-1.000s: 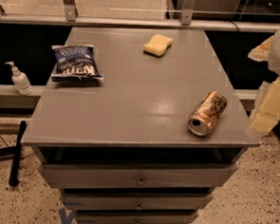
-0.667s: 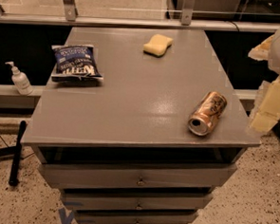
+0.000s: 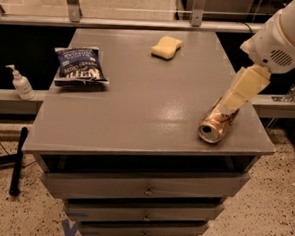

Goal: Move sponge near blue chip bag

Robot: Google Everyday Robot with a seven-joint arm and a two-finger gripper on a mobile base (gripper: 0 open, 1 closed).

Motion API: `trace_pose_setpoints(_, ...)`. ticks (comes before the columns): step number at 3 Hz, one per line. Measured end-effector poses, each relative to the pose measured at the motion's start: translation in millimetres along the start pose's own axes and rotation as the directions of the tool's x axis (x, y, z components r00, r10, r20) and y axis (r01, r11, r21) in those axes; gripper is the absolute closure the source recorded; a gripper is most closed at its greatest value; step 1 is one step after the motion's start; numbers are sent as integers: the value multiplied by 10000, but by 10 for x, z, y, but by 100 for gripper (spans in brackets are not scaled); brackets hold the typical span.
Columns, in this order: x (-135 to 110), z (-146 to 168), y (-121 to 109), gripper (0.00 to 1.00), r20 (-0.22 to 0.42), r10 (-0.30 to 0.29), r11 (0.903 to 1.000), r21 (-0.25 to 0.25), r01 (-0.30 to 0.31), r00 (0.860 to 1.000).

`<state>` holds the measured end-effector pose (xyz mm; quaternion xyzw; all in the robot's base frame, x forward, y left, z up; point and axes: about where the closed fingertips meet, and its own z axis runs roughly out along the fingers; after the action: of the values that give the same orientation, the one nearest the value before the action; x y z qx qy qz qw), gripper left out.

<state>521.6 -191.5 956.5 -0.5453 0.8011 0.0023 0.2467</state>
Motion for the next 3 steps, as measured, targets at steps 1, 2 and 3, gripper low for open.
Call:
trace_pose_setpoints(1, -329, 333, -263, 0, 1260, 757, 9963, 311, -802, 9891)
trace_pose_setpoints(2, -715, 662, -421, 0, 2240, 956, 9903, 778, -1155, 9699)
trace_pose_setpoints(3, -856, 587, -603, 0, 2835, 852, 9808, 1449, -1305, 9552)
